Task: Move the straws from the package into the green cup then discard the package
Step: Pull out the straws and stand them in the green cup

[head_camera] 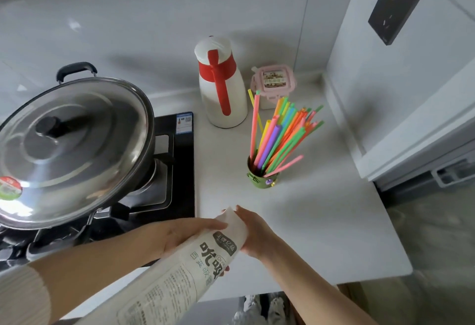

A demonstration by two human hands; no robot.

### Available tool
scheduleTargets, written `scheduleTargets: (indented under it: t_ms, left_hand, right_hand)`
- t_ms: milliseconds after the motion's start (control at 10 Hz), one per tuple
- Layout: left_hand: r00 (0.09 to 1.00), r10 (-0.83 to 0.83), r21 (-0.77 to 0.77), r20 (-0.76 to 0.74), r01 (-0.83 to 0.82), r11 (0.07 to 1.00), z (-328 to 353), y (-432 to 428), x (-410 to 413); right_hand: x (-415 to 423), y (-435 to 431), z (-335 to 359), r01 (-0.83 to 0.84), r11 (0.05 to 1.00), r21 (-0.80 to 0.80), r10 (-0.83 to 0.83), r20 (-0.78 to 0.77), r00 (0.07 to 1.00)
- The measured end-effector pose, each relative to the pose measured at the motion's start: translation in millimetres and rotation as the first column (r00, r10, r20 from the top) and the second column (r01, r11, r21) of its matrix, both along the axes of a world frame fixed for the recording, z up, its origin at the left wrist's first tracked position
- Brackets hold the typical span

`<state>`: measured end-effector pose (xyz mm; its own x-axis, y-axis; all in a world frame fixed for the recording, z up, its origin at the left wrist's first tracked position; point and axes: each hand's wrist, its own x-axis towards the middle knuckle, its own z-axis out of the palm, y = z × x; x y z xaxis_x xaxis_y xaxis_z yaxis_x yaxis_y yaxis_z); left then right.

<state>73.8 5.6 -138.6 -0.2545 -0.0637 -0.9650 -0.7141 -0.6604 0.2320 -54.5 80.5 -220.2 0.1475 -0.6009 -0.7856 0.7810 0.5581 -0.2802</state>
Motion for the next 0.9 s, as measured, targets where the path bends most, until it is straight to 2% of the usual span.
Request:
scheduleTargets:
  t_ms: [100,200,300,500,600,700,800,900]
  left_hand:
    - [0.993,-0.107,0.189,0.041,0.098,0.977,-9,-8,8]
    - [0.983,-0.182,0.164,0.026,0.175,0.971,-10,-10,16]
    - [0.966,-0.257,0.067,-0.042,0.259,0.964,-13,-12,22]
    - [0.971,-0.197,-0.081,-0.135,0.188,0.979,-11,-13,29]
    - [0.961,-0.197,-0.116,-0.193,0.177,0.977,-10,-12,29]
    - [0.957,-0.178,-0.155,-0.229,0.144,0.977,-7,-11,28]
    - [0.95,-0.174,-0.175,-0.261,0.131,0.976,-3,-11,27]
    - [0.94,-0.22,-0.223,-0.259,0.163,0.961,3,-12,26]
  right_hand:
    - [-4,-2,-2,0.036,0.999,-0.01,-0.036,-0.018,0.999]
    - [-11,-5,-3,0.105,0.995,0.002,-0.105,0.002,0.995]
    - [-18,-5,-2,0.191,0.982,-0.017,-0.187,0.133,0.973]
    - [-23,-13,14,0.221,0.967,-0.125,-0.196,0.188,0.963]
    - [-19,-14,22,0.182,0.972,-0.148,-0.158,0.163,0.974]
    - [-12,-14,27,0.175,0.973,-0.149,-0.143,0.202,0.969]
    - [-11,-13,33,0.101,0.965,-0.24,-0.057,0.183,0.981]
    - [-6,-13,42,-0.169,0.935,-0.311,0.135,-0.127,0.983]
